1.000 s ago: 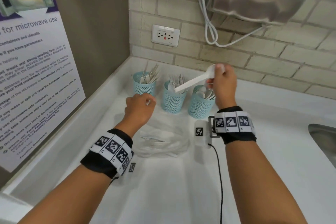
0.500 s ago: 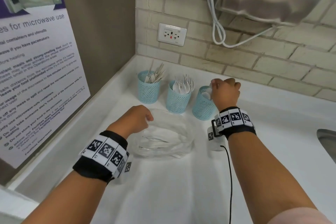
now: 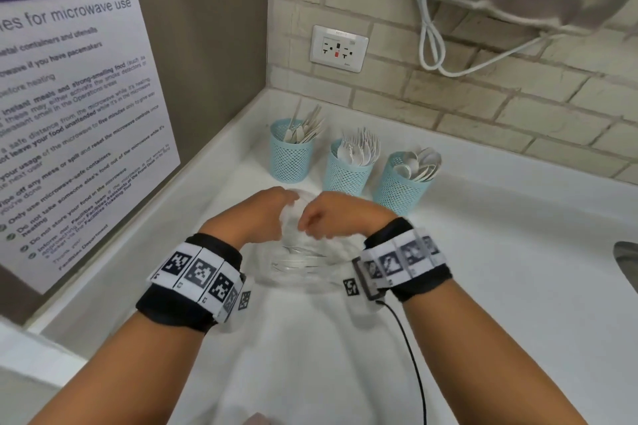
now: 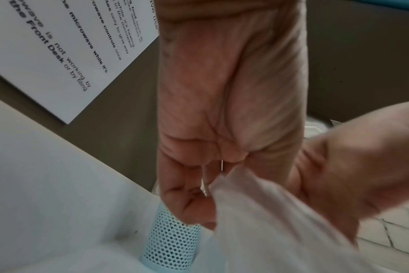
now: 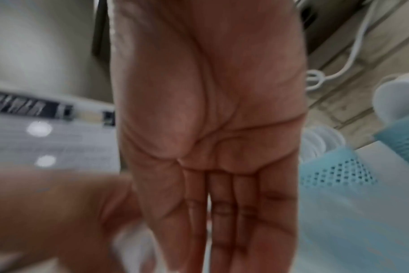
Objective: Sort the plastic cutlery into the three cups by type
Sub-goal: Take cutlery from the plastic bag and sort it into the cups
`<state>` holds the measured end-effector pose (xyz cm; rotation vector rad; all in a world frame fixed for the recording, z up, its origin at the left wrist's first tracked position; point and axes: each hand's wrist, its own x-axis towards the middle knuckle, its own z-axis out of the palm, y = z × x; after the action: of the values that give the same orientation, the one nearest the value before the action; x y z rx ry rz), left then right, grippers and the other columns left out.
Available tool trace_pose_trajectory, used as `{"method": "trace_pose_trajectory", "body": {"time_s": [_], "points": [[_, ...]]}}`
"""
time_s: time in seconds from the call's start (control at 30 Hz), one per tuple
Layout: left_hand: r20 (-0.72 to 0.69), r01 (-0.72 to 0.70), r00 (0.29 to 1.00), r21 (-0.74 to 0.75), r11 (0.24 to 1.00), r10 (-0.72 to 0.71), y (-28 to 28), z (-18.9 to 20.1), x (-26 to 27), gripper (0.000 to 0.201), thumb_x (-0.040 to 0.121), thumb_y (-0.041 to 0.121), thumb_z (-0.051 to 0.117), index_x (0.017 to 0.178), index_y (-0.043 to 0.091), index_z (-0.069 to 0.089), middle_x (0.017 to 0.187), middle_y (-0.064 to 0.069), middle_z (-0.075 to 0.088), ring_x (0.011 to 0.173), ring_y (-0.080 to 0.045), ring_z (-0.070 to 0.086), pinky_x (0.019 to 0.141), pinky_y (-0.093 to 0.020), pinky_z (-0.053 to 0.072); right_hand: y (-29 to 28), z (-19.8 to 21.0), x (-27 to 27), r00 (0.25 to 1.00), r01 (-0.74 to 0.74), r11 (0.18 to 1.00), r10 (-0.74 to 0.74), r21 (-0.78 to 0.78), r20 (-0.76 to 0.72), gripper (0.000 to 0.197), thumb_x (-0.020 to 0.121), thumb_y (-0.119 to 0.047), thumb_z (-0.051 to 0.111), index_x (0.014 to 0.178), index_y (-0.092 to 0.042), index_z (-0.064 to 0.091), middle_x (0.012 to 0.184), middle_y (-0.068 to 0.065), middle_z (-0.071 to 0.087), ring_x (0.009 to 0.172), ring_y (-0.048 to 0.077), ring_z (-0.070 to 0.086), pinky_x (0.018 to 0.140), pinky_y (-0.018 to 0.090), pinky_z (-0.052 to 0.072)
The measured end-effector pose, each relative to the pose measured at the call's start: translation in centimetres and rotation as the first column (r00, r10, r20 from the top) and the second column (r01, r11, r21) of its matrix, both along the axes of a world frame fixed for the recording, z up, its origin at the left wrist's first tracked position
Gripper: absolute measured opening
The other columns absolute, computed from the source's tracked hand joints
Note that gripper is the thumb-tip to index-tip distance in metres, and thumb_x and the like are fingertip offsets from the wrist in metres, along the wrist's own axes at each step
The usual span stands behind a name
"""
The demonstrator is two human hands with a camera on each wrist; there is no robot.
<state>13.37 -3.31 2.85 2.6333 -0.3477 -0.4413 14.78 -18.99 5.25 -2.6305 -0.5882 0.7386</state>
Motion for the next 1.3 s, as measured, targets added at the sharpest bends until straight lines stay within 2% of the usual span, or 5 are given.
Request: {"method": "trace_pose_trajectory", "body": {"time_s": [0.13, 0.53, 0.9, 1.17, 1.3], "points": [[0.002, 0.024, 1.000, -0.011, 1.000, -0.024, 0.7, -0.1, -0.5, 0.076, 0.082, -0.003, 0.060, 0.147, 0.019, 0.027, 0.142, 0.001, 0.039, 0.120, -0.019, 0.048, 0.093, -0.019, 0.035, 1.0, -3.9, -0.4, 0.996, -0.055, 0.951, 0.075, -0.303, 0.057, 0.051, 0.084, -0.012, 0.063, 0.132, -0.008, 0.047, 0.130, 0.009, 0.052, 0.116, 0.024, 0.051, 0.090, 0.029, 0.043], [0.053, 0.049, 0.998, -0.049, 0.998, -0.046, 1.0, 0.0, -0.8, 0.072, 0.081, -0.009, 0.056, 0.143, 0.022, 0.036, 0.139, 0.004, 0.043, 0.116, -0.016, 0.049, 0.090, -0.016, 0.035, 0.2, -5.5, -0.2, 0.995, -0.046, 0.959, 0.068, -0.279, 0.072, 0.023, 0.084, -0.025, 0.059, 0.093, -0.004, 0.057, 0.094, 0.010, 0.058, 0.081, 0.020, 0.050, 0.058, 0.024, 0.036], [0.051, 0.043, 0.998, -0.052, 0.998, -0.041, 0.7, 0.3, -1.1, 0.068, 0.086, -0.006, 0.051, 0.145, 0.022, 0.031, 0.139, 0.005, 0.044, 0.118, -0.016, 0.048, 0.089, -0.014, 0.031, -0.6, -5.3, -0.2, 0.996, -0.044, 0.977, 0.058, -0.209, 0.061, 0.024, 0.092, -0.024, 0.050, 0.104, -0.004, 0.057, 0.101, 0.008, 0.057, 0.087, 0.019, 0.046, 0.073, 0.027, 0.035], [0.036, 0.020, 0.999, -0.052, 0.998, -0.018, 0.8, 0.3, -0.9, 0.069, 0.086, -0.007, 0.048, 0.146, 0.021, 0.030, 0.140, 0.003, 0.043, 0.125, -0.017, 0.044, 0.092, -0.016, 0.030, -1.3, -5.4, -0.1, 0.994, -0.036, 0.996, 0.044, -0.087, 0.099, 0.030, 0.089, -0.022, 0.056, 0.067, -0.022, 0.037, 0.069, -0.009, 0.039, 0.076, 0.016, 0.040, 0.055, 0.019, 0.027], [0.026, -0.032, 0.999, -0.031, 0.999, 0.032, 1.2, 0.1, -0.6, 0.069, 0.087, -0.007, 0.046, 0.146, 0.023, 0.029, 0.143, -0.003, 0.039, 0.129, -0.021, 0.041, 0.098, -0.022, 0.035, -2.5, -3.7, 0.2, 0.999, -0.049, 0.999, 0.049, 0.011, -0.022, 0.009, 0.088, -0.017, 0.062, 0.091, -0.016, 0.054, 0.093, -0.002, 0.061, 0.086, 0.017, 0.054, 0.074, 0.024, 0.041]]}}
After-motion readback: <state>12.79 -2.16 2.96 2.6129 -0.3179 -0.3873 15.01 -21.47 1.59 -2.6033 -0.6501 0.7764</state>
